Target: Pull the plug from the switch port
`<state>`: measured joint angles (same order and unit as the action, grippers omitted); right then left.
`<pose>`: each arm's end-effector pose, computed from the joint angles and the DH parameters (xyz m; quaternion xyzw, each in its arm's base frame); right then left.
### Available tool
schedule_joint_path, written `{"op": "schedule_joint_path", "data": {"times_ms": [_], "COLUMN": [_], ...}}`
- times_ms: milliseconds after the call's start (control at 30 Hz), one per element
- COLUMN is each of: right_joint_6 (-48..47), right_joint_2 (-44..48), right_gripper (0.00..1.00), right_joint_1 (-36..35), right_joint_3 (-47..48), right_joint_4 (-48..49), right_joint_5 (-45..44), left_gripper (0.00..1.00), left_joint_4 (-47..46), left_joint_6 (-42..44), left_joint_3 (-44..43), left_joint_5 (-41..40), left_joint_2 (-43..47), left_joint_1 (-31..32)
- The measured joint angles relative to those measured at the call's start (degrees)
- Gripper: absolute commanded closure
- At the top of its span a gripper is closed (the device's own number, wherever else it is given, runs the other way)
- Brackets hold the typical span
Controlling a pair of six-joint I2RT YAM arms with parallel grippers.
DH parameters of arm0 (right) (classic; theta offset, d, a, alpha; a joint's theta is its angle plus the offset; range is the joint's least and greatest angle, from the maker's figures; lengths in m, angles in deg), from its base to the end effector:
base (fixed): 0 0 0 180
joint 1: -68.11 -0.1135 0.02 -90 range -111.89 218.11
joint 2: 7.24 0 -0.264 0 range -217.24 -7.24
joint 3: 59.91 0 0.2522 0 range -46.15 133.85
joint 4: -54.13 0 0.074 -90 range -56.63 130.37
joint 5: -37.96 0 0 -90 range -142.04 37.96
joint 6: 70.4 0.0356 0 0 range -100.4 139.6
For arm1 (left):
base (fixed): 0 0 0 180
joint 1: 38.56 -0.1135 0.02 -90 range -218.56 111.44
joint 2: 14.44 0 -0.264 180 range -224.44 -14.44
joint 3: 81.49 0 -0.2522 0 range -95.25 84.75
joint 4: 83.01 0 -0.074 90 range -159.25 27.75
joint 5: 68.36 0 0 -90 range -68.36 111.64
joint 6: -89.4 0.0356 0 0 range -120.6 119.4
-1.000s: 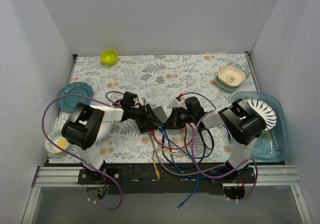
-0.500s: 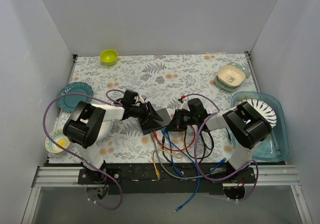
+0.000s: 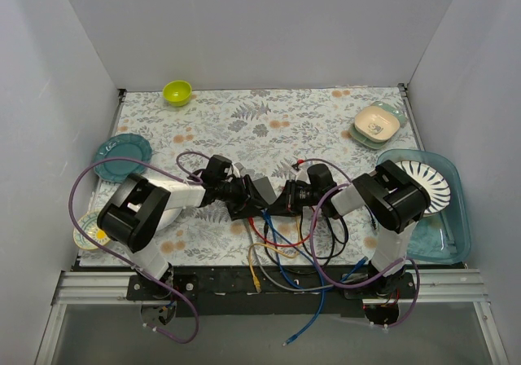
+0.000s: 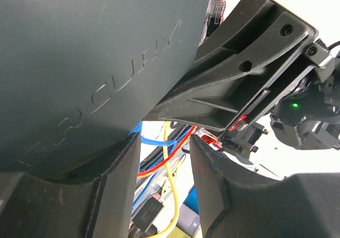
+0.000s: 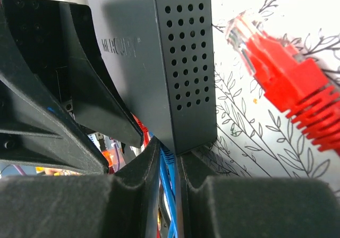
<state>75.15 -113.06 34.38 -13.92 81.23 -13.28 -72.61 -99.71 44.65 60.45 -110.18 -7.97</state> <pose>0.2407 0.1875 0.0944 0.0006 0.8431 0.5249 0.1170 0.2438 -0.1701 0.1273 0.4137 -0.7981 0.4096 0.1550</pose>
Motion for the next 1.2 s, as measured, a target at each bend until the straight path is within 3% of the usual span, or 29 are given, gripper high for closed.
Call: {"op": "schedule_joint_path", "data": {"times_ms": [267, 567, 667, 900, 1000, 1033, 1133, 1200], "right_joint_6": [0.5, -3.1, -6.2, -15.6, -18.1, -18.7, -20.1, -20.7], "right_joint_2": [0.0, 2.1, 6.9, 20.3, 22.0, 22.1, 23.3, 24.4], "right_gripper": [0.99, 0.99, 0.99, 0.99, 0.74, 0.59, 0.48, 0.46], "right_joint_1": [0.0, 0.0, 0.6, 5.9, 7.4, 7.4, 7.2, 6.4], "right_joint_3": [-1.2, -1.8, -2.1, 0.6, 2.6, 3.2, 3.6, 4.0], "right_joint_4": [1.7, -3.5, -11.5, -35.6, -41.7, -42.9, -43.8, -43.6], "right_joint_5": [0.2, 1.9, -1.5, -19.1, -24.0, -25.0, -26.4, -26.2], "left_gripper": [0.58, 0.58, 0.58, 0.57, 0.55, 0.55, 0.53, 0.52], "left_joint_4": [2.2, 4.7, 4.7, 6.4, 6.9, 7.0, 7.3, 7.4], "left_joint_6": [-1.5, -3.3, -3.3, 0.0, 1.4, 1.8, 2.3, 2.5], "left_joint_3": [-1.8, -6.9, -6.9, -5.7, -5.6, -5.6, -5.6, -5.5], "left_joint_5": [-1.8, -2.7, -3.6, -10.2, -12.1, -12.5, -12.9, -13.0], "left_joint_2": [-0.8, -4.2, -3.7, 0.9, 2.7, 3.1, 3.6, 4.2], "left_joint_1": [0.4, 0.7, 0.7, -2.5, -4.5, -5.1, -6.8, -7.6]}}
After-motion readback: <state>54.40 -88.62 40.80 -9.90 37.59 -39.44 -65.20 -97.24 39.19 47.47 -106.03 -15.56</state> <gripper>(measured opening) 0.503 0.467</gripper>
